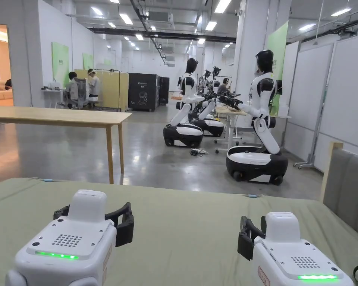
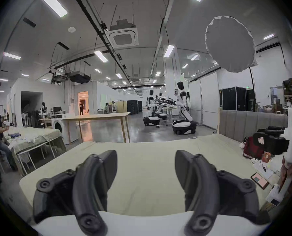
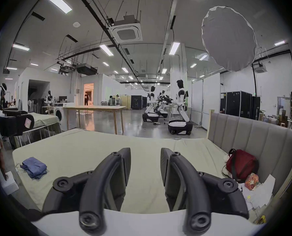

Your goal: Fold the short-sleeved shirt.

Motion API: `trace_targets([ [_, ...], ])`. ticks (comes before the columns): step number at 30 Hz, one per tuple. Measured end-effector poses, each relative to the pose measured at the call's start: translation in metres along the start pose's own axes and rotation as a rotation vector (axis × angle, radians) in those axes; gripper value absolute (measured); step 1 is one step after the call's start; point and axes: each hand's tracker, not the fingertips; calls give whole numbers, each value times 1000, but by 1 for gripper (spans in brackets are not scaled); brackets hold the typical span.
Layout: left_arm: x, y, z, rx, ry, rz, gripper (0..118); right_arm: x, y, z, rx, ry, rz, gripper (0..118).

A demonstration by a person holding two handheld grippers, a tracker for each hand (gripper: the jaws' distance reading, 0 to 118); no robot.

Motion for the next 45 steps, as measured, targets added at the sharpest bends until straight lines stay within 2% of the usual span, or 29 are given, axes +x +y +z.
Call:
trace_targets([
  [1, 0, 0, 0, 1, -4, 0, 98, 0, 0, 0, 5, -3, 1, 55],
  [3, 1, 0, -2, -9, -21, 8, 106, -2, 1, 1, 10, -5, 3, 59],
  [4, 1, -1, -2, -14, -25, 8, 115, -3, 2, 1, 10, -6, 6, 65],
  [5, 1, -2, -1, -9, -26, 7, 118, -3, 2, 1, 12, -7, 5, 65],
  [14, 2, 2, -1, 7, -22, 18, 118, 4, 11, -1, -32, 57, -125, 65],
  [17, 2, 3, -1, 9, -25, 18, 118, 2, 14, -1, -59, 38, -142, 65],
  [20, 2, 3, -2, 0, -27, 31, 118, -6, 18, 0, -76, -88, -125, 65],
  [23, 4, 3, -2, 0, -30, 28, 118, -14, 19, 2, -69, -142, -99, 65],
  [26, 4, 2, -2, -1, -32, 27, 118, -14, 21, 5, -71, -115, -121, 65],
  [28, 4, 2, -1, 0, -33, 28, 118, -11, 22, 7, -71, -65, -165, 65],
  [31, 3, 2, 0, 2, -29, 29, 118, -8, 25, 8, -76, -64, -196, 65],
  [36, 0, 4, 2, 8, -20, 34, 118, -9, 27, 9, -78, -91, -195, 65],
  [45, 2, 4, 2, 10, -20, 32, 118, -16, 24, 15, -34, -81, -157, 65],
])
